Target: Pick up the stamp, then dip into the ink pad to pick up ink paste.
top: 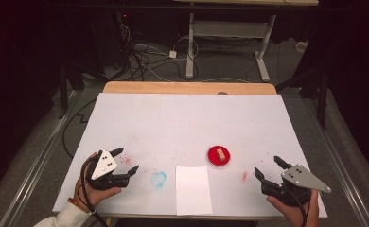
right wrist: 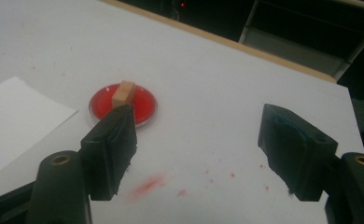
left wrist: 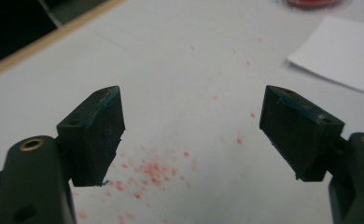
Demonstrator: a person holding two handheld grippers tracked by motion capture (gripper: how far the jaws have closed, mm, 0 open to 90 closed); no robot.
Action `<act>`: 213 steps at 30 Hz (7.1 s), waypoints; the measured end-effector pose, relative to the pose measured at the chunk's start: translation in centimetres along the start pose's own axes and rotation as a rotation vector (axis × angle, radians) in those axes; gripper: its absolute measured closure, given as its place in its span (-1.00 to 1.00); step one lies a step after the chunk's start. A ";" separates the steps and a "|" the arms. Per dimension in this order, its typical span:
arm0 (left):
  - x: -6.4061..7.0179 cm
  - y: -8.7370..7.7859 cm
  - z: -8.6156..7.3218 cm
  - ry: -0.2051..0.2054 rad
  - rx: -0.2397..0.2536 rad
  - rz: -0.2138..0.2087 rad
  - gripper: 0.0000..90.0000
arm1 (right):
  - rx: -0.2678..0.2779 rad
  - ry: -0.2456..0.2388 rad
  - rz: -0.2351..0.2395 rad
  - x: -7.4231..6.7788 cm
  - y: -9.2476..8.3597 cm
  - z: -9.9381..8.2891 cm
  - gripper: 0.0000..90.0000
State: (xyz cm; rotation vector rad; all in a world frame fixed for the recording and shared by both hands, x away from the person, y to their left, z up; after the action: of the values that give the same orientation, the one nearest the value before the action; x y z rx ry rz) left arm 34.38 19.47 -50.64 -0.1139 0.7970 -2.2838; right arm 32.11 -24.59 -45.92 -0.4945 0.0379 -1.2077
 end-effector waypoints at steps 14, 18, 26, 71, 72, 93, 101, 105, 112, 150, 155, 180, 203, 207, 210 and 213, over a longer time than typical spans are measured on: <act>0.1 0.4 -0.2 -0.024 -0.006 -0.004 -0.51 | -0.066 0.058 0.021 0.5 0.9 1.2 -0.17; 0.1 0.9 -0.4 -0.015 -0.028 -0.001 -0.51 | -0.085 0.052 0.026 0.3 1.7 3.4 -0.06; -0.2 0.8 -0.5 -0.029 -0.027 0.003 -0.51 | -0.203 0.013 0.137 -3.0 6.5 4.9 0.09; -0.3 1.1 -1.3 -0.022 -0.040 -0.038 -0.56 | -0.336 -0.048 0.253 -6.6 12.1 2.1 0.70; -0.3 1.1 -1.3 -0.020 -0.042 -0.038 -0.56 | -0.327 -0.047 0.255 -6.5 11.9 2.4 0.70; -0.3 1.4 -1.4 -0.013 -0.063 -0.036 -0.56 | -0.091 -0.026 0.263 -2.8 5.6 10.8 0.70; 0.0 1.3 -1.7 -0.006 -0.074 -0.040 -0.56 | -0.070 -0.041 0.291 -3.4 5.8 12.2 0.70; 0.0 1.2 -1.7 -0.008 -0.072 -0.036 -0.57 | -0.116 -0.055 0.305 -4.3 7.1 10.8 0.70; 0.1 1.2 -1.8 0.001 -0.078 -0.039 -0.57 | -0.206 -0.096 0.314 -5.9 9.5 7.6 0.70; 0.3 1.5 -1.8 0.026 -0.089 -0.057 -0.57 | -0.370 -0.172 0.315 -7.9 13.0 1.2 0.70; 0.4 1.5 -1.8 0.029 -0.090 -0.060 -0.57 | -0.373 -0.222 0.292 -8.2 12.9 1.2 0.70; 0.2 1.6 -1.9 0.024 -0.092 -0.056 -0.57 | -0.289 -0.115 0.297 -5.3 11.4 4.2 0.69; 0.3 1.8 -1.9 0.023 -0.096 -0.056 -0.57 | -0.101 -0.061 0.265 -1.7 5.8 9.6 0.69; 0.3 1.8 -1.9 0.020 -0.099 -0.056 -0.57 | -0.086 -0.057 0.268 -1.7 5.4 10.0 0.69; 0.3 1.8 -2.0 0.019 -0.099 -0.056 -0.57 | -0.080 -0.057 0.267 -1.7 5.3 10.1 0.69; 0.3 1.8 -2.0 0.020 -0.100 -0.056 -0.57 | -0.084 -0.065 0.269 -1.9 5.5 10.0 0.69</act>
State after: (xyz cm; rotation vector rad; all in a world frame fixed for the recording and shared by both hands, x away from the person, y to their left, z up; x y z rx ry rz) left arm 34.69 19.28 -53.30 -0.1618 0.9292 -2.3009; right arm 39.13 -17.99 -39.55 -0.5825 0.0973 -0.9287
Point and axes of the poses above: each handheld gripper's, and its own axes: y roughly forward along the jaws, z roughly out of its top, x roughly to its right, the point moved 8 cm from there along y, roughly forward along the jaws, and after that the axes turned 5 degrees about -z, right-handed, at the moved point
